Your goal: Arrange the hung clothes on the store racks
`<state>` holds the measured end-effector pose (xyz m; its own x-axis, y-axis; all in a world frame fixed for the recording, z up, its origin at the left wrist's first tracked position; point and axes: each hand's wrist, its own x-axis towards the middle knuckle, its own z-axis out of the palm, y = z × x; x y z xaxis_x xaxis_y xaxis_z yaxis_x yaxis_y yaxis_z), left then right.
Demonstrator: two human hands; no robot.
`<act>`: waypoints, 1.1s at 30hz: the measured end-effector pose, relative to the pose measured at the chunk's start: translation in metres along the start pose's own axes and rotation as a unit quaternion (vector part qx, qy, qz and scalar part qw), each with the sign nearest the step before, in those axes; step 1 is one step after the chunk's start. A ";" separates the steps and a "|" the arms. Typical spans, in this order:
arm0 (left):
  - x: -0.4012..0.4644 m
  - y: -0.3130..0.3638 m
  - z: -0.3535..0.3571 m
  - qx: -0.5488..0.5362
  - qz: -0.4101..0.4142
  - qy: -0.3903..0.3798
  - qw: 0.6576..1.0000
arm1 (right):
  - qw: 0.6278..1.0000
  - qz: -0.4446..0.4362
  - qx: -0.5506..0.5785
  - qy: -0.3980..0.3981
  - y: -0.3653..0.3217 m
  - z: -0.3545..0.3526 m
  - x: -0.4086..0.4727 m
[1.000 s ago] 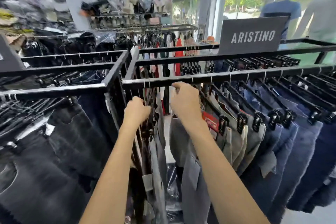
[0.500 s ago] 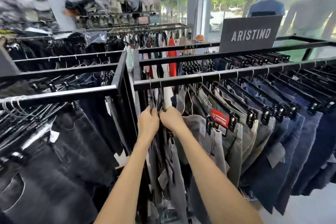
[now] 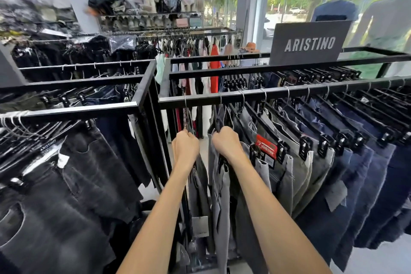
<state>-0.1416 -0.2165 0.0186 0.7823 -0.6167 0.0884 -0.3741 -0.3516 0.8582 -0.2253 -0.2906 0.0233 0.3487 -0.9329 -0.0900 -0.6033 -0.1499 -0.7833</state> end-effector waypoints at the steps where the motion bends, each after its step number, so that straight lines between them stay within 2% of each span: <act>1: -0.001 -0.001 0.002 0.001 -0.009 -0.001 1.000 | 1.000 0.002 -0.001 -0.007 0.001 0.000 0.002; 18: -0.007 0.011 0.031 0.026 -0.024 0.023 0.999 | 0.999 -0.008 -0.016 -0.043 0.011 0.017 0.012; 33: 0.002 0.003 0.046 0.112 0.019 0.021 0.993 | 0.999 -0.006 -0.041 -0.023 0.018 0.020 0.018</act>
<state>-0.1634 -0.2512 -0.0020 0.7838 -0.6042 0.1435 -0.5013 -0.4794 0.7203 -0.2160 -0.3032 -0.0047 0.3882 -0.9149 -0.1107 -0.6549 -0.1894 -0.7316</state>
